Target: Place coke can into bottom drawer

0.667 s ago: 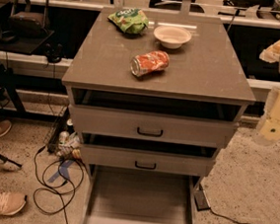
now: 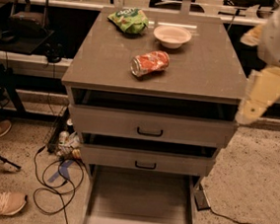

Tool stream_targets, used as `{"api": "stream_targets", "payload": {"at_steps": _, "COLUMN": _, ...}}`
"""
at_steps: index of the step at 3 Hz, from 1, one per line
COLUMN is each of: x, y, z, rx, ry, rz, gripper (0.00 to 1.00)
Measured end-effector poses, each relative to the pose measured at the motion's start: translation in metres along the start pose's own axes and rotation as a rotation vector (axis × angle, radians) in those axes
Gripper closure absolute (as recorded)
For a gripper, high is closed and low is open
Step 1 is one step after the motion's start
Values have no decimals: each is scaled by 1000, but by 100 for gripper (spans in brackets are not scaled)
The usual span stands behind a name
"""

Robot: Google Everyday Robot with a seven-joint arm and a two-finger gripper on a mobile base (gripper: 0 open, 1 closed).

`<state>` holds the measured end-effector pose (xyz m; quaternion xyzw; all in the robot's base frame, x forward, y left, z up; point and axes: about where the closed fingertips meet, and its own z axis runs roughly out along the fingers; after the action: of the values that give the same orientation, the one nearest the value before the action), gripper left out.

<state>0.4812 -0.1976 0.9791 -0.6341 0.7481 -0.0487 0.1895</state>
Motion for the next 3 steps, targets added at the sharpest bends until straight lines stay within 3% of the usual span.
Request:
{"api": "stream_targets", "payload": {"at_steps": 1, "x": -47, "y": -48, "z": 30, "rx": 38, "ry": -59, "rz": -113, "gripper": 0}}
{"api": "stream_targets", "payload": {"at_steps": 2, "x": -115, "y": -87, "z": 78, "rx": 19, "ry": -92, "rz": -246, "gripper": 0}}
{"api": "stream_targets", "payload": {"at_steps": 3, "x": -114, "y": -86, "z": 78, "rx": 20, "ry": -91, "rz": -245, "gripper": 0}}
